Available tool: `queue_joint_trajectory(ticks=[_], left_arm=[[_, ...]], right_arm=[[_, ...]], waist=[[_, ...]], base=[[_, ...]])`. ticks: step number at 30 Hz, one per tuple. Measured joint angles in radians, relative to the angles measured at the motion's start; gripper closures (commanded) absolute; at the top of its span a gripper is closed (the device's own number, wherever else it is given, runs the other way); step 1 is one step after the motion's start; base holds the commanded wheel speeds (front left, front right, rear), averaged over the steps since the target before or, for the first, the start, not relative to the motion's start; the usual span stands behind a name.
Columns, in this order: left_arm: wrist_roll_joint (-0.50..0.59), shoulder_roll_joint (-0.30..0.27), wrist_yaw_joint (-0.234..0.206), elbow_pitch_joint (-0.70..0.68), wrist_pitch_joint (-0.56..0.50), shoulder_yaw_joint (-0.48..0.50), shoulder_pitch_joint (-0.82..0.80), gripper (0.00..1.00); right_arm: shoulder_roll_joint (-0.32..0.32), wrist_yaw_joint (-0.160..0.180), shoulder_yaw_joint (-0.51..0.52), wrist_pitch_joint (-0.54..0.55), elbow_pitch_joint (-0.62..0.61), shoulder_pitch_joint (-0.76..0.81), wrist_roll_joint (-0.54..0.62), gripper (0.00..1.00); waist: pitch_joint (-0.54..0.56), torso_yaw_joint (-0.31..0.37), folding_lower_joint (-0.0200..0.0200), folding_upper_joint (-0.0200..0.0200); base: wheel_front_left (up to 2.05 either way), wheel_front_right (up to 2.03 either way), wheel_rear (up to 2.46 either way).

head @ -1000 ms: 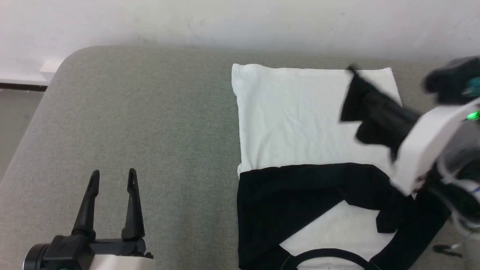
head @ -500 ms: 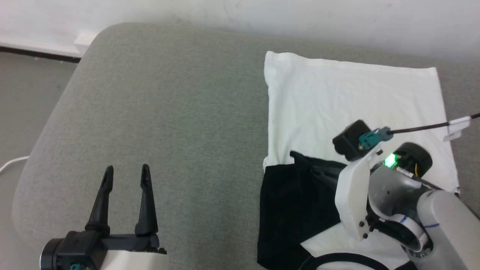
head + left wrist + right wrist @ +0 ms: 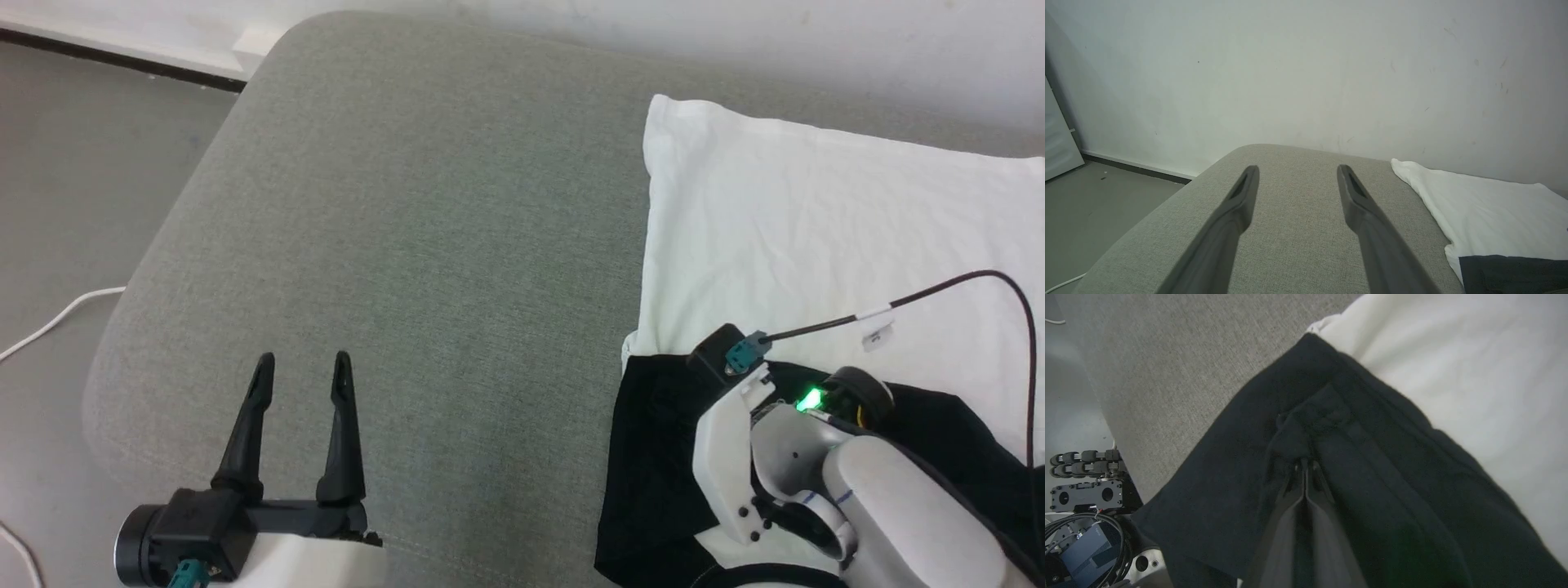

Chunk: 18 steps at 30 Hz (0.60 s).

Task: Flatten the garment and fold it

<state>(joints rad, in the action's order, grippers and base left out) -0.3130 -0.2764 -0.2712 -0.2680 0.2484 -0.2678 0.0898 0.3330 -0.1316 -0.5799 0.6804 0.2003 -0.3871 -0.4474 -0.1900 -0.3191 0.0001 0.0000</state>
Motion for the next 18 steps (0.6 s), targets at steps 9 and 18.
queue_joint_trajectory(ticks=[9, 18], left_arm=[[0.000, -0.003, 0.005, 0.010, 0.000, 0.002, 0.000, 0.00], [-0.001, -0.021, 0.003, -0.003, -0.011, 0.006, 0.000, 0.00]], right_arm=[[-0.059, 0.000, -0.022, -0.093, 0.106, -0.038, -0.019, 0.00], [-0.006, 0.000, 0.139, -0.135, -0.093, -0.048, -0.124, 0.00]], waist=[[0.009, 0.018, 0.0000, 0.0000], [0.028, 0.089, 0.0000, 0.0000]], base=[[0.00, 0.00, 0.00], [0.00, 0.00, 0.00]])
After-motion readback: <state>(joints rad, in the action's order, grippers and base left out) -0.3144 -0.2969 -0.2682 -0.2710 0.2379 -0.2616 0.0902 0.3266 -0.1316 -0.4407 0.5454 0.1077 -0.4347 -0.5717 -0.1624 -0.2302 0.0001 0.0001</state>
